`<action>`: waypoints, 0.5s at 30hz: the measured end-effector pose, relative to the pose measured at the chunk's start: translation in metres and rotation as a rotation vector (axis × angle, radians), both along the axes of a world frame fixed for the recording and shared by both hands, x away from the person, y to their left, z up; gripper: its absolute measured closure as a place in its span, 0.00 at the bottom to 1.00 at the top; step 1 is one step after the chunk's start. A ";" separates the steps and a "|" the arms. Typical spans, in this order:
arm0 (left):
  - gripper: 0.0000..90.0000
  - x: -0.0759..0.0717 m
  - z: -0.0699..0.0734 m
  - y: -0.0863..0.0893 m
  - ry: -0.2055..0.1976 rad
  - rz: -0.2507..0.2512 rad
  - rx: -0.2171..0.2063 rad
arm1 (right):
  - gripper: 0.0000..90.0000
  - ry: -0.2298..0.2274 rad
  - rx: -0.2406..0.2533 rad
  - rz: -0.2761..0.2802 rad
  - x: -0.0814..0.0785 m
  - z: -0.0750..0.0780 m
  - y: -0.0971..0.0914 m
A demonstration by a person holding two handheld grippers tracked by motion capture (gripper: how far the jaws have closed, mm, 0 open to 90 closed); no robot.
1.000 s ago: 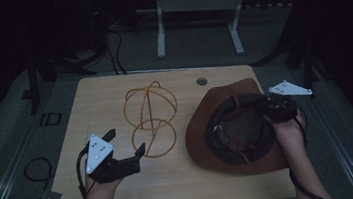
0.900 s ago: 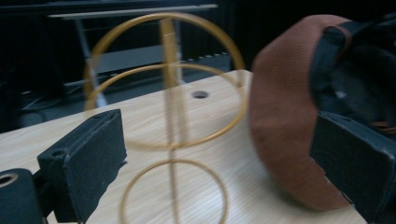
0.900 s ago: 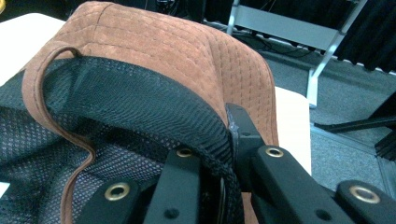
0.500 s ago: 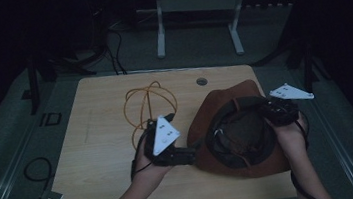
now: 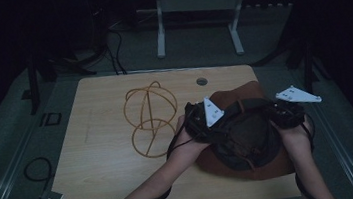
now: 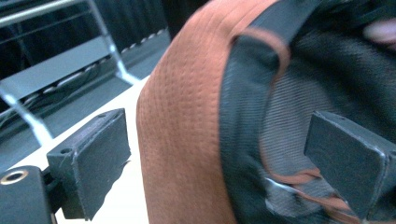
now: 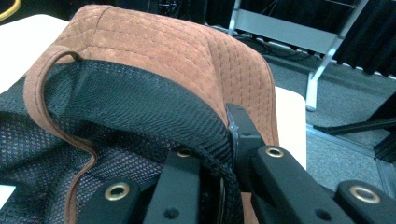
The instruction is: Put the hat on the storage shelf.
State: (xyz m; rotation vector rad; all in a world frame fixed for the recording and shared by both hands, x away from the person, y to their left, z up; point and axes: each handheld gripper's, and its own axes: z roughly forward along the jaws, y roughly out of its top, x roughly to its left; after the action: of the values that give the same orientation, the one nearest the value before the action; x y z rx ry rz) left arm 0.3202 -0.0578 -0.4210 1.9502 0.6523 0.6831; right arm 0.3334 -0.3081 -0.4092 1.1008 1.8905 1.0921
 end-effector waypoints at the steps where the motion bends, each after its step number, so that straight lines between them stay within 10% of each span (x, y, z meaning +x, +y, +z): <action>1: 0.08 0.003 -0.002 -0.004 0.000 0.019 0.011 | 0.93 -0.002 -0.001 0.001 -0.001 0.000 0.000; 10: 0.20 0.024 -0.020 -0.024 0.053 0.117 0.090 | 0.94 -0.032 0.016 0.014 -0.008 0.003 0.003; 15: 0.54 0.033 -0.024 -0.028 0.064 0.156 0.107 | 0.94 -0.027 0.015 0.025 -0.011 0.001 0.008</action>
State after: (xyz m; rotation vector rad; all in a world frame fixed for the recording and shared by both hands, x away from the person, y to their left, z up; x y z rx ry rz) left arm 0.3532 -0.0854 -0.4450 2.0415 0.8297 0.7674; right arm 0.3221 -0.3000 -0.4078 1.0684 1.8822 1.1313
